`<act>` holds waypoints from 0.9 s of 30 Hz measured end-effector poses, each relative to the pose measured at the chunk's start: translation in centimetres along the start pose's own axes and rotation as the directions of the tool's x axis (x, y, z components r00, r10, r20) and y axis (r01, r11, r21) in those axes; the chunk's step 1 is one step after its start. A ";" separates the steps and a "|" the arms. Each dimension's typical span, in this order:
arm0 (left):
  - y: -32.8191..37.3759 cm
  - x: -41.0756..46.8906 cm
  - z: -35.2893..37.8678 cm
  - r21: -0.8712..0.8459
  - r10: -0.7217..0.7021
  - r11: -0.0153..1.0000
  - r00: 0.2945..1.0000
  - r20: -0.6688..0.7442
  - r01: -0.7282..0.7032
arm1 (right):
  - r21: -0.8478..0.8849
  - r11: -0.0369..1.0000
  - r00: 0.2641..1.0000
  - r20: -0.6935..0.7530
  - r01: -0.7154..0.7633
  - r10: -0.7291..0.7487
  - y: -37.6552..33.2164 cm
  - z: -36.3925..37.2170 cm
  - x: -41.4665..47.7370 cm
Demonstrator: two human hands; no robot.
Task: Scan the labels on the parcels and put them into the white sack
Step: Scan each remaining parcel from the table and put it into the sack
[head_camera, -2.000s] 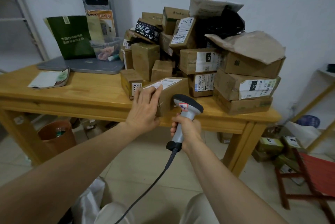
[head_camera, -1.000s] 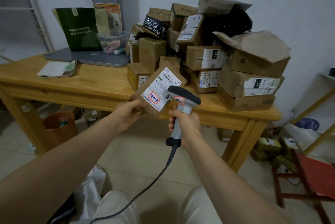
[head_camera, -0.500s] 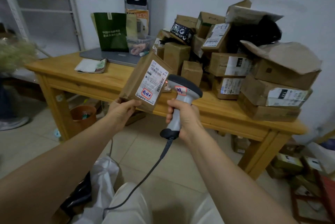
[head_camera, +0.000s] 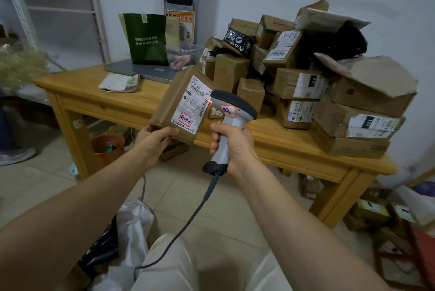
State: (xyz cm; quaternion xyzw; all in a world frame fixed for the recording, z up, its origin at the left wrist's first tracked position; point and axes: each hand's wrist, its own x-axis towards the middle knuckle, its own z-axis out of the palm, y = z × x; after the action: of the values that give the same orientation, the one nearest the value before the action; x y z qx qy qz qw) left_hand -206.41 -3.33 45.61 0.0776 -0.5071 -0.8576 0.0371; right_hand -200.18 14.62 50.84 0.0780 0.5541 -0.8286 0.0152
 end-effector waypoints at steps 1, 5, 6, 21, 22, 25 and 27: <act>0.1 0.0 -0.1 -0.008 0.000 1.000 1.000 -0.002 0.000 | -0.004 1.000 1.000 0.000 0.001 -0.001 0.0 0.1 0.0; 0.3 -0.1 -0.5 -0.018 -0.007 1.000 1.000 -0.010 0.007 | -0.007 1.000 1.000 0.003 0.004 -0.004 0.2 0.6 0.0; 0.3 -0.1 -0.7 -0.016 -0.008 1.000 1.000 -0.013 0.008 | -0.007 1.000 1.000 0.008 0.005 -0.005 0.3 0.8 0.0; -0.3 0.6 -10.8 -0.085 -0.052 0.996 0.943 -0.330 0.025 | -0.055 0.988 0.981 0.121 -0.147 0.153 4.8 4.1 0.9; -0.9 0.5 -12.8 -0.058 -0.057 0.998 0.909 -0.413 0.037 | -0.075 0.981 0.974 0.123 -0.180 0.188 5.9 4.5 1.1; -2.6 -0.2 -19.5 -0.061 -0.096 0.995 0.740 -0.666 0.074 | -0.115 0.954 0.951 0.109 -0.277 0.290 9.3 5.8 1.8; -3.8 -0.7 -23.9 -0.088 -0.134 0.991 0.636 -0.760 0.103 | -0.122 0.930 0.927 0.103 -0.347 0.360 11.5 6.8 2.5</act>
State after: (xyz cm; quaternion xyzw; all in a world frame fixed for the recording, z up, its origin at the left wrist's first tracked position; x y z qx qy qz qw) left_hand -201.56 -22.05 31.03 0.4644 -0.4223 -0.7543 0.1926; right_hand -202.18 4.12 42.46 0.1242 0.5702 -0.7864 0.2026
